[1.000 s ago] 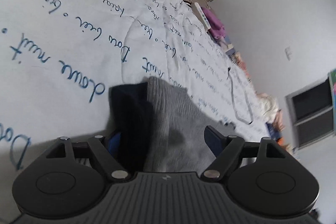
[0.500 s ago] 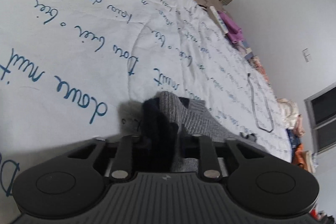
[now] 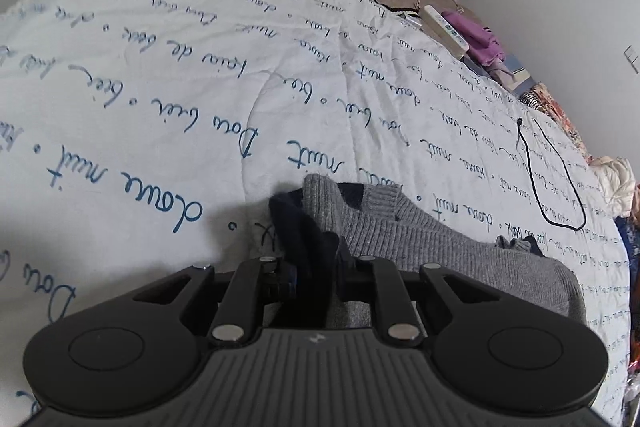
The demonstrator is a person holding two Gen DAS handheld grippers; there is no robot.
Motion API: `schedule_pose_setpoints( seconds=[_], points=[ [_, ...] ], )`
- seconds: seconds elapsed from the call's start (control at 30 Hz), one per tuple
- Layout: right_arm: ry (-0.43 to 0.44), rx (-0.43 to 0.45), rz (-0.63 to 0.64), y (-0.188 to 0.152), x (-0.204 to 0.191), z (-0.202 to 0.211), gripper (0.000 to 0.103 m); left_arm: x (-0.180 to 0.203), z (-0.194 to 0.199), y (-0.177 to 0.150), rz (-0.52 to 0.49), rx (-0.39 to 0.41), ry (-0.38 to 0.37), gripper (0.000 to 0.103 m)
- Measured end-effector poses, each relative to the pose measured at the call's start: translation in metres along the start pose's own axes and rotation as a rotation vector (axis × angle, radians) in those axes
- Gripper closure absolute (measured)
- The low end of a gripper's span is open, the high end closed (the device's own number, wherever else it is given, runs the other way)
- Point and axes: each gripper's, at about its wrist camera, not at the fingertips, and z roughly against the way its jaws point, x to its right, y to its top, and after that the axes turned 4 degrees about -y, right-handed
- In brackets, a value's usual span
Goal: Fold small clothes
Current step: 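Grasp the navy-cuffed sweater end with the left gripper while the right gripper grasps it too, then lift the sweater end with both grippers and fold it over the sweater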
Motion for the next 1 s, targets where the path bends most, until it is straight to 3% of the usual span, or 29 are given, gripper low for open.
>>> schedule_pose_setpoints(
  seconds=[0.43,1.0],
  points=[
    [0.048,0.015,-0.325,-0.009,0.081,0.032,0.096,0.074,0.03,0.002,-0.106,0.101,0.105,0.088],
    [-0.003,0.011,-0.481,-0.059,0.126,0.072,0.096,0.18,0.017,-0.024,-0.288,0.126,0.164,0.088]
  ],
)
